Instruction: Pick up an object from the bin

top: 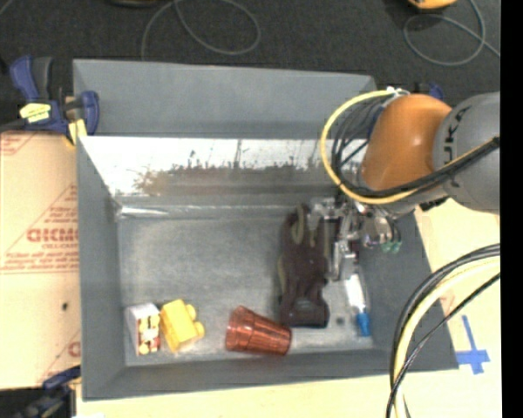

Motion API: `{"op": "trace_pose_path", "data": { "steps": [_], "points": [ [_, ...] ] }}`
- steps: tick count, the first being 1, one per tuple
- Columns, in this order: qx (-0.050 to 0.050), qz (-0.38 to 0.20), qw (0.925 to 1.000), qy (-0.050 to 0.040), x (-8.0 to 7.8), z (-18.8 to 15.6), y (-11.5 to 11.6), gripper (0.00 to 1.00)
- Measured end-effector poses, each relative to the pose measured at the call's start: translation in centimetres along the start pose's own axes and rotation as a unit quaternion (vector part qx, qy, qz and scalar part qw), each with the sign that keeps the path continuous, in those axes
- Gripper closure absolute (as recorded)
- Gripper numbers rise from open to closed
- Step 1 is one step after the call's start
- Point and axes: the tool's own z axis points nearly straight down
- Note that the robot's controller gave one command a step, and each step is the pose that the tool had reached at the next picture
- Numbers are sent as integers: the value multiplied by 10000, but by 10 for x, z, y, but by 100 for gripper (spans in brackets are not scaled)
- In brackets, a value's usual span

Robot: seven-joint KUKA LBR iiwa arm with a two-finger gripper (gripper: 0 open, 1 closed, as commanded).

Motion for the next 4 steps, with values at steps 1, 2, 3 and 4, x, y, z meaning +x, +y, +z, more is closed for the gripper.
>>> {"op": "trace_pose_path", "data": {
  "steps": [1,2,3,4],
  "points": [
    [-19,-373,9993,31,11,25,6,0],
    [-17,1090,9940,10,10,32,3,0],
    [0,-2067,9784,-20,16,37,5,100],
    [-8,-3417,9398,-23,19,39,6,100]
  ]
}}
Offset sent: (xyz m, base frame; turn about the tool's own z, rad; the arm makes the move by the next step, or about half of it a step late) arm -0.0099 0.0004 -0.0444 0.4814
